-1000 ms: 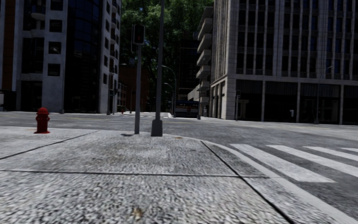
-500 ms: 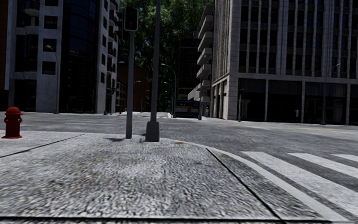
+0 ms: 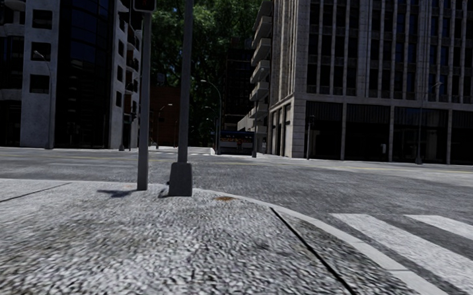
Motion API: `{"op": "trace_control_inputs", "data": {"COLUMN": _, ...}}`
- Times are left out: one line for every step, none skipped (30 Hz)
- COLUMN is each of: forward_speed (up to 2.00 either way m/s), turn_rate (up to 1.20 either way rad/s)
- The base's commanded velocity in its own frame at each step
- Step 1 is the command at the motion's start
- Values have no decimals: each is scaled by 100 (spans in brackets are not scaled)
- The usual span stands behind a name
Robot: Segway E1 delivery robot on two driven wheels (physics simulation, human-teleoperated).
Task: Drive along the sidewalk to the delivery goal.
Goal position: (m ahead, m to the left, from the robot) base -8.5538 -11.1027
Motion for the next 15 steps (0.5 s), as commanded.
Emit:
{"op": "trace_control_inputs", "data": {"forward_speed": 144, "turn_rate": -70}}
{"op": "trace_control_inputs", "data": {"forward_speed": 136, "turn_rate": -71}}
{"op": "trace_control_inputs", "data": {"forward_speed": 132, "turn_rate": -71}}
{"op": "trace_control_inputs", "data": {"forward_speed": 130, "turn_rate": -71}}
{"op": "trace_control_inputs", "data": {"forward_speed": 129, "turn_rate": -71}}
{"op": "trace_control_inputs", "data": {"forward_speed": 129, "turn_rate": -71}}
{"op": "trace_control_inputs", "data": {"forward_speed": 129, "turn_rate": -71}}
{"op": "trace_control_inputs", "data": {"forward_speed": 129, "turn_rate": -71}}
{"op": "trace_control_inputs", "data": {"forward_speed": 128, "turn_rate": -71}}
{"op": "trace_control_inputs", "data": {"forward_speed": 128, "turn_rate": -71}}
{"op": "trace_control_inputs", "data": {"forward_speed": 128, "turn_rate": -71}}
{"op": "trace_control_inputs", "data": {"forward_speed": 128, "turn_rate": -71}}
{"op": "trace_control_inputs", "data": {"forward_speed": 128, "turn_rate": -71}}
{"op": "trace_control_inputs", "data": {"forward_speed": 128, "turn_rate": -71}}
{"op": "trace_control_inputs", "data": {"forward_speed": 128, "turn_rate": -71}}
